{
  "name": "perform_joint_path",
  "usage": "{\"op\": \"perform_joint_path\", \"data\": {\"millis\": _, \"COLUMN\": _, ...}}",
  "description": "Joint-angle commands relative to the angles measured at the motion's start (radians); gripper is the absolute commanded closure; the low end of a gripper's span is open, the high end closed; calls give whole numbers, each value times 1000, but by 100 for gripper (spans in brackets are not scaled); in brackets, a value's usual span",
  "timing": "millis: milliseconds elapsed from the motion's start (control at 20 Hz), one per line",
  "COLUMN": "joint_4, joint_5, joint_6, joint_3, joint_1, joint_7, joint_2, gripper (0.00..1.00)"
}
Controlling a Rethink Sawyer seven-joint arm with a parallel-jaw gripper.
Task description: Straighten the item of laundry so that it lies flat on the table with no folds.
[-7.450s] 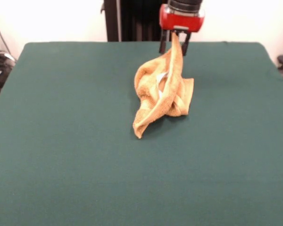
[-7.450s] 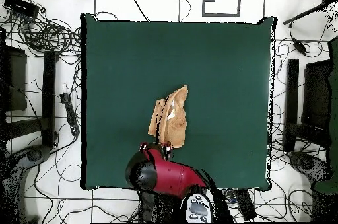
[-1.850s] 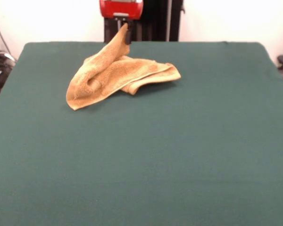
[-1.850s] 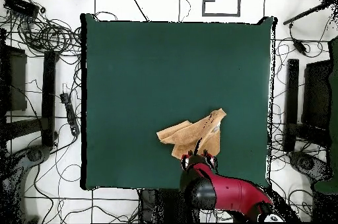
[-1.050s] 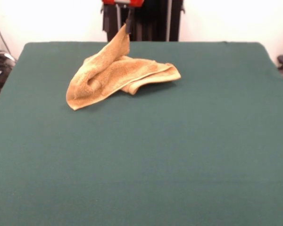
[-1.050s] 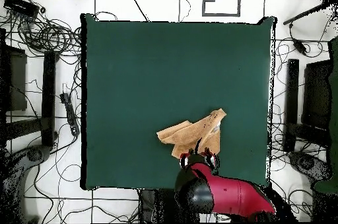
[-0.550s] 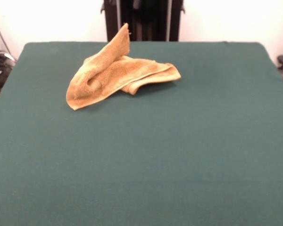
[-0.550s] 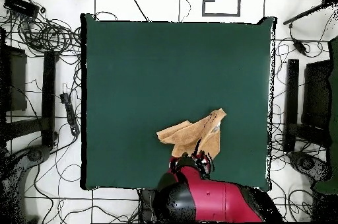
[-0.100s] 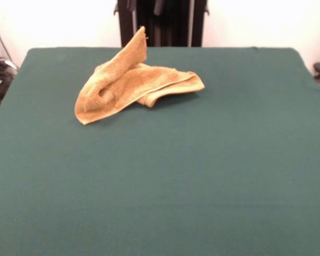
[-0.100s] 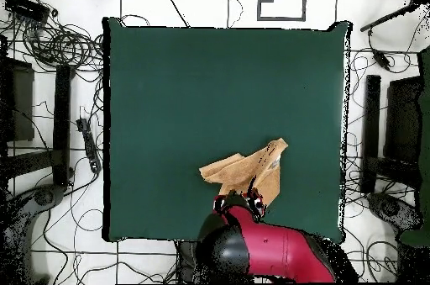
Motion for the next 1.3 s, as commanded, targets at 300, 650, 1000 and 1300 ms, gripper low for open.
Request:
{"op": "perform_joint_path", "data": {"millis": 300, "joint_4": -75, "joint_5": 169, "joint_6": -170, "joint_3": 32, "joint_1": 146, "joint_7": 287, "joint_2": 244, "gripper": 0}}
{"op": "perform_joint_path", "data": {"millis": 650, "joint_4": -87, "joint_5": 234, "joint_6": -208, "joint_3": 18, "joint_1": 184, "joint_7": 266, "joint_2": 296, "gripper": 0}}
{"op": "perform_joint_path", "data": {"millis": 1000, "joint_4": -144, "joint_5": 267, "joint_6": -248, "joint_3": 5, "joint_1": 185, "joint_7": 238, "joint_2": 443, "gripper": 0}}
{"op": "perform_joint_path", "data": {"millis": 1300, "joint_4": -172, "joint_5": 268, "joint_6": -338, "joint_3": 31, "joint_1": 144, "joint_7": 240, "joint_2": 539, "gripper": 0}}
